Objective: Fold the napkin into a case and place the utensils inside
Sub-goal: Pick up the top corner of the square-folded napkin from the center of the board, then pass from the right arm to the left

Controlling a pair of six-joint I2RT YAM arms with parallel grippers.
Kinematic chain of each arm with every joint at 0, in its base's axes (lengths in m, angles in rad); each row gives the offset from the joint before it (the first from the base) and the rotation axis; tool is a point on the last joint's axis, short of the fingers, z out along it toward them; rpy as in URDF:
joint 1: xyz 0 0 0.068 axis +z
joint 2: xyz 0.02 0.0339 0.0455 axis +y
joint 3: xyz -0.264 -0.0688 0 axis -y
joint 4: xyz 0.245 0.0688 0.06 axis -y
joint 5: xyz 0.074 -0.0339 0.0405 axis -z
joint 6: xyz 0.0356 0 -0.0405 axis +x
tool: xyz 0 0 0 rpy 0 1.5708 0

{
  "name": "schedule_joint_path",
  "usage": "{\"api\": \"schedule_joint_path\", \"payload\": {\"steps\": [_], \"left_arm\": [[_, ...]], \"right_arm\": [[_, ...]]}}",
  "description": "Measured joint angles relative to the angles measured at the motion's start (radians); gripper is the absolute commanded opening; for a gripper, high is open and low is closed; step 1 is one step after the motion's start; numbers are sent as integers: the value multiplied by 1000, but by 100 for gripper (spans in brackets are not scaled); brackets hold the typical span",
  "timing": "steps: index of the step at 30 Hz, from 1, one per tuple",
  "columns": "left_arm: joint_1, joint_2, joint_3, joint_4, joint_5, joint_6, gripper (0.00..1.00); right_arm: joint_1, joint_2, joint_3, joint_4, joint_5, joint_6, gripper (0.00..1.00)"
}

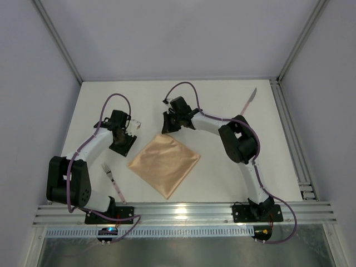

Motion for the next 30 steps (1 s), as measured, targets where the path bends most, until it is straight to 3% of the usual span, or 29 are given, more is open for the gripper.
{"api": "schedule_joint_path", "payload": {"steps": [8, 13, 21, 30], "left_arm": [[0, 0, 0, 0, 35, 2, 44], [-1, 5, 43, 10, 193, 34, 52], [-51, 248, 279, 123, 422, 77, 59], [-184, 285, 152, 257, 406, 203, 61]], "right_arm": [[8, -42, -87, 38, -33, 0, 4], [16, -68, -114, 69, -47, -1, 4], [18, -92, -189, 120, -69, 16, 4], [18, -148, -296, 188, -98, 61, 4]]}}
